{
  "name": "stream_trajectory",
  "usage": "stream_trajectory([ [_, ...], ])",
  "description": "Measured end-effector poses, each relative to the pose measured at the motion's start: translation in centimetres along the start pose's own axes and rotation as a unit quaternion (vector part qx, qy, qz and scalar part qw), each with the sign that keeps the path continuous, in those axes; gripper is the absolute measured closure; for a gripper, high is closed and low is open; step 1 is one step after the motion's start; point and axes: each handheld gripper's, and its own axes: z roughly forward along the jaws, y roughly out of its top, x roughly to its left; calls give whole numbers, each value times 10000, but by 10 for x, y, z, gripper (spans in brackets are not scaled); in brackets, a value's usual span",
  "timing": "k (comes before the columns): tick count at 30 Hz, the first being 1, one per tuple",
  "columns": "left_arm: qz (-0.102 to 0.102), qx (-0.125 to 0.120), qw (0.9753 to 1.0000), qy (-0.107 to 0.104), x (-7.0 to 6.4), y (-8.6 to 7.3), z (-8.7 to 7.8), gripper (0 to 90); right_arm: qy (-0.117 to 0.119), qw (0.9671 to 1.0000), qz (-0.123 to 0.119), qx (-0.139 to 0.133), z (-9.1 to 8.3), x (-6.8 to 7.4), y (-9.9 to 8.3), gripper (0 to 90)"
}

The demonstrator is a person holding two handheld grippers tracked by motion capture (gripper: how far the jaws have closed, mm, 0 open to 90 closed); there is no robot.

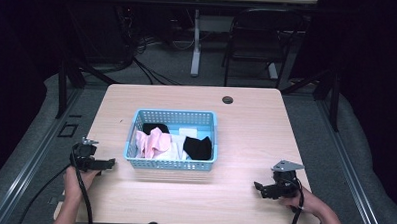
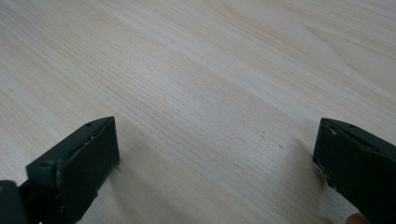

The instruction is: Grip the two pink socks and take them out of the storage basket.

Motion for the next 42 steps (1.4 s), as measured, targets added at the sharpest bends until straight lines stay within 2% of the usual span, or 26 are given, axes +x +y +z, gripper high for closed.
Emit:
stream_trajectory([
  [18,52,26,10000,-36,0,-1,-1,0,28,10000,-52,29,0,-1,0,0],
  [23,18,139,9998,-145,2,2,-3,3,21,10000,-44,20,0,0,0,0],
  [24,-22,134,9997,-182,2,3,-5,3,21,10000,-43,20,0,0,0,0],
  [29,-27,69,9999,-108,3,8,-17,4,23,10000,-42,18,0,0,0,0],
  [36,124,318,9994,-107,4,17,-34,3,19,10000,-45,17,0,0,0,0],
  [42,236,220,9994,-114,0,24,-47,3,24,10000,-42,17,0,0,0,0],
])
